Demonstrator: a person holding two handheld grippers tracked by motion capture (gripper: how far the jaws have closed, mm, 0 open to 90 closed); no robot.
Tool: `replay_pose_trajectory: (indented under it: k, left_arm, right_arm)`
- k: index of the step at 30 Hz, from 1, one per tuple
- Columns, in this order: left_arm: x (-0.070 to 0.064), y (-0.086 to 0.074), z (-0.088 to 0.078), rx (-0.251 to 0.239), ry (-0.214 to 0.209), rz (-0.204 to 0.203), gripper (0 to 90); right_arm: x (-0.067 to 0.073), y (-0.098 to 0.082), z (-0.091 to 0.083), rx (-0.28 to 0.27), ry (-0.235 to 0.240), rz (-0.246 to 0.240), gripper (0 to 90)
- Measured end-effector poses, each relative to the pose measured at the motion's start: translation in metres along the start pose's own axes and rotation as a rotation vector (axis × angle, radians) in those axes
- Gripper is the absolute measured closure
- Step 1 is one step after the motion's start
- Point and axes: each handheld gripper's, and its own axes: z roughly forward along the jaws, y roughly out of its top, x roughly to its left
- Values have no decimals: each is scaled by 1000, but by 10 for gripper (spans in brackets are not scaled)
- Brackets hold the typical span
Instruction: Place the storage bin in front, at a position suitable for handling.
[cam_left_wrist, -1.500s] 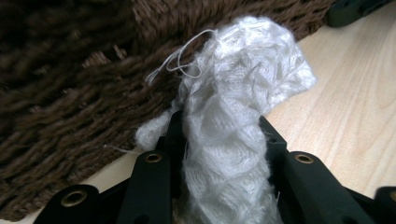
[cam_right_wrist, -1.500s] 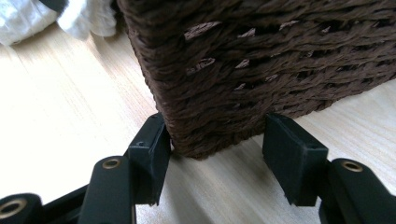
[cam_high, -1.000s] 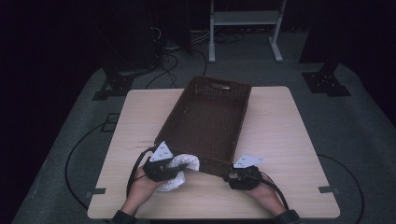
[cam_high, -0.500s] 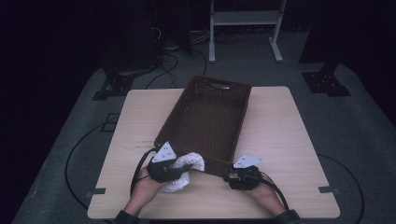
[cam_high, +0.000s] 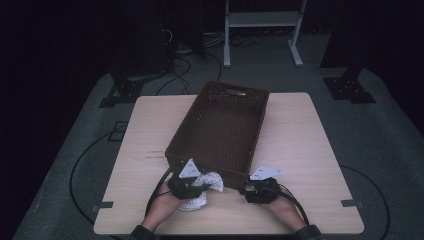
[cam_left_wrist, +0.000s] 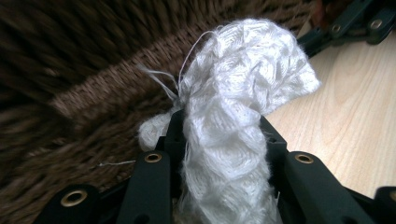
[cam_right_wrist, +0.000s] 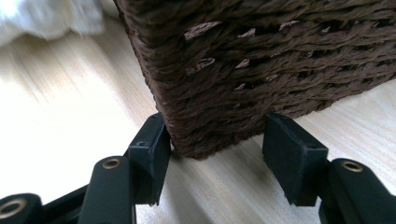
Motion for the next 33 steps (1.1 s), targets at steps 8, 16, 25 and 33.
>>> replay_pose_trajectory:
  k: [8, 16, 25, 33]
  left_arm:
    - [-2, -6, 15, 69, 1, 6, 651]
    - [-2, 2, 1, 2, -7, -7, 650]
    - [-8, 17, -20, -102, -23, -12, 650]
    - [-15, 33, -34, -186, -66, -9, 651]
  right_arm:
    - [0, 0, 0, 2, 3, -1, 420]
    - [0, 0, 0, 1, 3, -3, 420]
    - [0, 0, 0, 1, 3, -1, 420]
    - [0, 0, 0, 1, 3, -2, 420]
